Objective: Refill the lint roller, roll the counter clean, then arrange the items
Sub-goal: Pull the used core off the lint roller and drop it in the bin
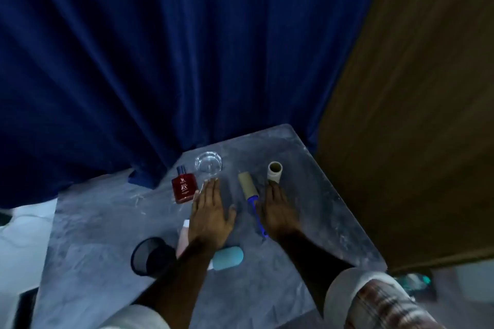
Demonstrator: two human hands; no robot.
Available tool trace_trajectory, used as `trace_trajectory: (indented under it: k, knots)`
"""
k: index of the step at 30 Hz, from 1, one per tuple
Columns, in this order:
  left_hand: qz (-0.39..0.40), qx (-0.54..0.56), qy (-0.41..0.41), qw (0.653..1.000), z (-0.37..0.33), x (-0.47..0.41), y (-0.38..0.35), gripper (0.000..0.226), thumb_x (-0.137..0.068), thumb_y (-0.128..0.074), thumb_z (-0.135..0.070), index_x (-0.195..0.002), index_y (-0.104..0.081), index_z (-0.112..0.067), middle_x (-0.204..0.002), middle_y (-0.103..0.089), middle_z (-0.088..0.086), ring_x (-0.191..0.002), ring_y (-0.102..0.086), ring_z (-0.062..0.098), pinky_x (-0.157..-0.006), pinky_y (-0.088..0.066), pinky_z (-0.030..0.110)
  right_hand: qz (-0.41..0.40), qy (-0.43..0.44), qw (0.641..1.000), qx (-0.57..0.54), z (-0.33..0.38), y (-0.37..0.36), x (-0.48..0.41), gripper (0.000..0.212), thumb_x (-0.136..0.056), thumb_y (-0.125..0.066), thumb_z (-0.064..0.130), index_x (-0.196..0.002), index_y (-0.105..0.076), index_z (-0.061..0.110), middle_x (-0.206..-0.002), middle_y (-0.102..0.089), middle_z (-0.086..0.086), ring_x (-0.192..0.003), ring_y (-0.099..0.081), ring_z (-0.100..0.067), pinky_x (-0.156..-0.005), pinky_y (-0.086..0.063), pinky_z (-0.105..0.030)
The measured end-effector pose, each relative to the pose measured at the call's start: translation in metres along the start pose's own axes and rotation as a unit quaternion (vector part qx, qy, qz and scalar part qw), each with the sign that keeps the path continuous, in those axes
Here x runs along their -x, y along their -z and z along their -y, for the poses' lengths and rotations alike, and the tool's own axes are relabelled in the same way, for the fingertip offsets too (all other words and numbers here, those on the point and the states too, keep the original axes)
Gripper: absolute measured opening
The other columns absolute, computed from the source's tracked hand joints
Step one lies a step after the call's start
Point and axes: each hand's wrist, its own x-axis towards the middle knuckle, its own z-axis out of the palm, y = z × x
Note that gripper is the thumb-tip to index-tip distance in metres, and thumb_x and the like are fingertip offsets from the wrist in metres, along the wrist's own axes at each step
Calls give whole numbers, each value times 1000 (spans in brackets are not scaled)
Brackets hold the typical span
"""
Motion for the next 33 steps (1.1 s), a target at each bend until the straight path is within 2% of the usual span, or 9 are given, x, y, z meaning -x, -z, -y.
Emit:
trace_trajectory:
  k: [5, 11, 16, 18, 22, 25, 26, 31, 33]
  knots:
    - [39, 19, 23, 999, 2, 2, -31, 82, -108, -38, -55, -171, -7, -12, -180, -12, 11, -167, -14, 26, -136, -9, 41, 1, -24, 1000, 13, -5, -25, -10, 46, -97, -43, 40, -125, -58, 7, -120, -63, -15, -110, -61, -34, -92, -51, -41]
    - [62, 47, 37, 996, 4, 0, -44, 79, -108, -47, -48, -170, -15, -12, -177, -22, 10, -164, -23, 26, -134, -20, 42, 70, -50, 996, -11, -5, -38, -28, 46, -90, -48, 46, -120, -58, 12, -119, -63, -11, -109, -59, -31, -92, -48, -38]
    - [50, 183, 72, 979, 2, -5, -36, 73, -100, -67, -24, -164, -35, -10, -162, -47, 13, -150, -45, 29, -126, -36, 43, 84, -74, 992, -64, -14, -46, -38, 41, -86, -58, 41, -113, -62, 10, -115, -66, -12, -110, -61, -33, -93, -50, -37]
    - [32, 267, 117, 956, 2, -6, -32, 65, -97, -69, -13, -158, -46, -12, -149, -60, 14, -139, -57, 31, -119, -45, 45, 82, -69, 991, -84, -19, -47, -39, 37, -86, -61, 37, -108, -63, 8, -112, -67, -15, -108, -60, -34, -93, -48, -37]
    - [-38, 427, 216, 877, 2, -1, -14, 60, -97, -69, -2, -148, -50, -28, -145, -63, 7, -123, -68, 11, -99, -56, 20, 59, -9, 990, -130, -21, -32, -29, 16, -84, -65, 27, -89, -64, 12, -94, -66, -8, -93, -61, -29, -84, -49, -37]
    - [-21, 585, 258, 768, 2, 15, 13, 70, -94, -80, -27, -146, -39, -48, -149, -57, -4, -121, -71, 27, -98, -63, 51, 28, 71, 987, -144, -4, -1, -10, 10, -79, -66, 27, -85, -61, 20, -87, -59, 4, -85, -58, -19, -76, -49, -32]
    - [-25, 610, 262, 747, 3, 22, 26, 74, -90, -84, -36, -146, -38, -51, -146, -58, -8, -117, -74, 25, -91, -66, 52, 16, 99, 985, -140, 2, 11, -3, 12, -79, -66, 28, -89, -61, 22, -89, -58, 7, -86, -58, -16, -76, -48, -27]
    - [-117, 647, 244, 713, 15, 72, 99, 89, -71, -91, -51, -150, -49, -42, -120, -73, -10, -94, -82, 20, -65, -66, 32, -36, 250, 960, -124, 56, 73, 21, 22, -85, -66, 29, -107, -66, 23, -101, -61, 7, -89, -61, -13, -76, -51, -24]
    - [-174, 638, 233, 713, 27, 101, 124, 72, -74, -89, -48, -140, -62, -37, -108, -78, -4, -86, -82, 26, -63, -66, 34, -44, 312, 941, -121, 87, 92, 30, 23, -92, -61, 28, -113, -66, 20, -107, -60, 5, -94, -62, -14, -81, -51, -26]
